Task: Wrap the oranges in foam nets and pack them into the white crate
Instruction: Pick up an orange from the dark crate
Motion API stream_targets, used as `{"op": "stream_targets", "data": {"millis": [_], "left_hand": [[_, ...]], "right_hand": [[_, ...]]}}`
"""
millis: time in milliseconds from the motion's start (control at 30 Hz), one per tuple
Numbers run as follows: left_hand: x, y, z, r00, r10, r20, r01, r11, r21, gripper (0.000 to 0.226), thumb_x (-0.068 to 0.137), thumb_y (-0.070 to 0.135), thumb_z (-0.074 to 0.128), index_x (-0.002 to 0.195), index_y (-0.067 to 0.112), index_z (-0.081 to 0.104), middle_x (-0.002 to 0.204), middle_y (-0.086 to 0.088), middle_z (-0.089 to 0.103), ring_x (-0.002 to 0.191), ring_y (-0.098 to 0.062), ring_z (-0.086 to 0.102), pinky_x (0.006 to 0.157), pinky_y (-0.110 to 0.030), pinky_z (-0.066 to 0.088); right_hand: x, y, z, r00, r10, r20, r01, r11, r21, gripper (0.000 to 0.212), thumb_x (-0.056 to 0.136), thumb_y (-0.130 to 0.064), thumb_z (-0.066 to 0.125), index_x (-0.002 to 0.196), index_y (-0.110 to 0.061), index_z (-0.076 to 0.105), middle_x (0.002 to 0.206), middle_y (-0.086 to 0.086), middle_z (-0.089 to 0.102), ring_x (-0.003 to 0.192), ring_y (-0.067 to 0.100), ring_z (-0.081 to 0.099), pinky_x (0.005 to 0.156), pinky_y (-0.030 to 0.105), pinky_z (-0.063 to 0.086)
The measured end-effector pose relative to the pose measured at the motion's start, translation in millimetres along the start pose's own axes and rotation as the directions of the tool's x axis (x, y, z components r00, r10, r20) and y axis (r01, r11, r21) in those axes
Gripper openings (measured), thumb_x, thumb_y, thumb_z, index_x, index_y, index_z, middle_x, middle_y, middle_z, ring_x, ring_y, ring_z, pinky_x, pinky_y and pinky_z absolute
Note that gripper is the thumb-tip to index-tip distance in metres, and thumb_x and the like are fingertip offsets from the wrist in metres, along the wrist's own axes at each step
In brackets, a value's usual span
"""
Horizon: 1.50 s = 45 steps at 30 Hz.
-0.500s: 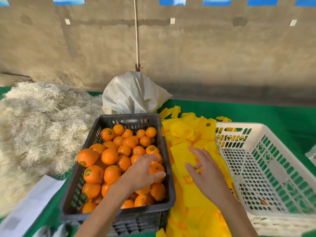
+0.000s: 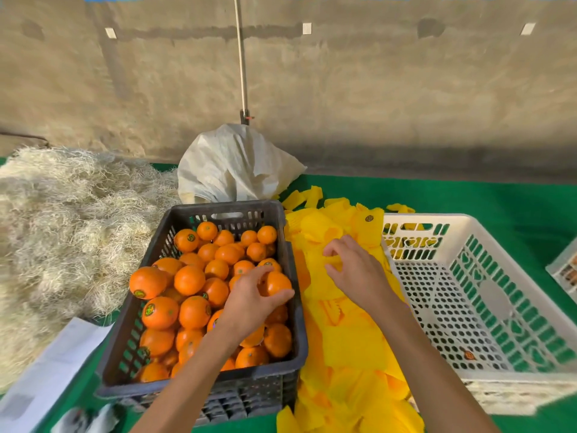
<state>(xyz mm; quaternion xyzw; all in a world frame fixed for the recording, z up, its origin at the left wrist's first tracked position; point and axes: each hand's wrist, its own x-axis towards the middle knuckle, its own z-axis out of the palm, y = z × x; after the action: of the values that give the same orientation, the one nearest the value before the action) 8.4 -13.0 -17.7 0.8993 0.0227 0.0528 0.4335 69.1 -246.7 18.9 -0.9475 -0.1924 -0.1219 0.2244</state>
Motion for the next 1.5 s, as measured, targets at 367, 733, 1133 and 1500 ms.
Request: {"op": "stream_targets", "data": {"millis": [367, 733, 1133, 1500], "left_hand": [[-15, 102, 32, 0.973, -0.156, 0.169, 0.218, 0.391, -0.894, 0.038, 0.099, 0.039, 0.067, 0.136, 0.03, 0.064, 0.138, -0.005, 0.064, 0.122, -0.03, 0.068, 0.097, -0.044, 0.059], [-20, 96, 44, 0.996, -0.091, 0.023, 0.07, 0.554, -0.829, 0.035, 0.095, 0.039, 0.073, 0.129, 0.035, 0.065, 0.127, -0.014, 0.066, 0.111, -0.027, 0.069, 0.081, -0.033, 0.055], [-22, 77, 27, 0.999, -0.033, 0.037, 0.049, 0.577, -0.815, 0.033, 0.096, 0.027, 0.069, 0.128, 0.022, 0.07, 0.12, -0.004, 0.074, 0.11, -0.031, 0.07, 0.083, -0.04, 0.061], [-24, 89, 7, 0.978, 0.01, 0.207, 0.183, 0.424, -0.887, 0.056, 0.088, 0.03, 0.083, 0.134, 0.006, 0.063, 0.132, -0.013, 0.07, 0.126, -0.031, 0.065, 0.097, -0.037, 0.059]], "right_hand": [[-46, -25, -30, 0.966, 0.08, -0.246, 0.073, 0.829, 0.555, 0.015, 0.098, -0.044, 0.061, 0.101, -0.029, 0.063, 0.115, -0.02, 0.066, 0.108, 0.002, 0.062, 0.085, 0.019, 0.052], [-56, -23, -19, 0.969, 0.173, -0.174, -0.014, 0.748, 0.664, 0.045, 0.086, -0.043, 0.078, 0.126, -0.026, 0.065, 0.121, -0.017, 0.063, 0.111, 0.005, 0.064, 0.087, 0.023, 0.057], [-56, -31, -12, 0.934, 0.348, -0.078, -0.218, 0.731, 0.647, 0.014, 0.09, -0.034, 0.074, 0.104, -0.032, 0.072, 0.103, -0.014, 0.073, 0.095, 0.002, 0.069, 0.078, 0.027, 0.06], [-35, -16, -32, 0.897, 0.281, -0.342, -0.199, 0.946, 0.257, 0.014, 0.092, -0.023, 0.07, 0.093, -0.012, 0.06, 0.087, 0.0, 0.061, 0.075, 0.014, 0.055, 0.066, 0.026, 0.041]]}}
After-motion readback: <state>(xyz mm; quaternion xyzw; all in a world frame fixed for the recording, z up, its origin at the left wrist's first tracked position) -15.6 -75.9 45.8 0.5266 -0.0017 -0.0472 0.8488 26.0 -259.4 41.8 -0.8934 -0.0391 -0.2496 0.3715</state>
